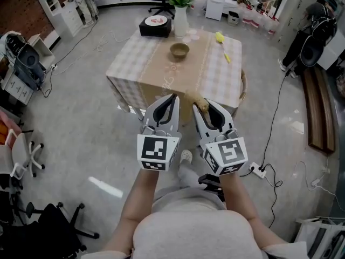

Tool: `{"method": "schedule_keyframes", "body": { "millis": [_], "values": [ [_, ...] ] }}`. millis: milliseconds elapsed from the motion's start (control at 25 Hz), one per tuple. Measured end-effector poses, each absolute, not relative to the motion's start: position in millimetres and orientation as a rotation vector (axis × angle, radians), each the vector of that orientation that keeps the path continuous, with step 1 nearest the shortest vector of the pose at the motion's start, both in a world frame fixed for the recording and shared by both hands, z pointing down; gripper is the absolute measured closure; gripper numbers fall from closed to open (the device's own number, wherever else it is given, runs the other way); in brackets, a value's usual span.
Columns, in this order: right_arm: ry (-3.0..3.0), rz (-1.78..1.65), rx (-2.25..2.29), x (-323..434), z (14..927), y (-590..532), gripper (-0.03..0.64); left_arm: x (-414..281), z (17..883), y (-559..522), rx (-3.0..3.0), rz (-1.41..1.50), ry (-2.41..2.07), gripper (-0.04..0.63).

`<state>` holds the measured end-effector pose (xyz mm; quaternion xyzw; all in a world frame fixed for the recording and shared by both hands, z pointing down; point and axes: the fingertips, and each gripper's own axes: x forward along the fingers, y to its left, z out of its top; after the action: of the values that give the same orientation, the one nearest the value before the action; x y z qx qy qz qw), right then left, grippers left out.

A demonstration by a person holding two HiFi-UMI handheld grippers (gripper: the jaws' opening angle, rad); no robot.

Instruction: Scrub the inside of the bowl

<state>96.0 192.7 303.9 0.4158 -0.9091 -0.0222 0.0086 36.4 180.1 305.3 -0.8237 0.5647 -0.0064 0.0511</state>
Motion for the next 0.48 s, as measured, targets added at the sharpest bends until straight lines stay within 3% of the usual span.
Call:
{"method": "schedule_keyframes", "body": {
  "millis": [480],
  "values": [
    [-2.860, 0.005, 1.258, 91.8, 316.9, 92.6, 0.512, 26.3, 317.7, 82.4, -2.525, -0.047, 1.799, 0.594]
  ]
}}
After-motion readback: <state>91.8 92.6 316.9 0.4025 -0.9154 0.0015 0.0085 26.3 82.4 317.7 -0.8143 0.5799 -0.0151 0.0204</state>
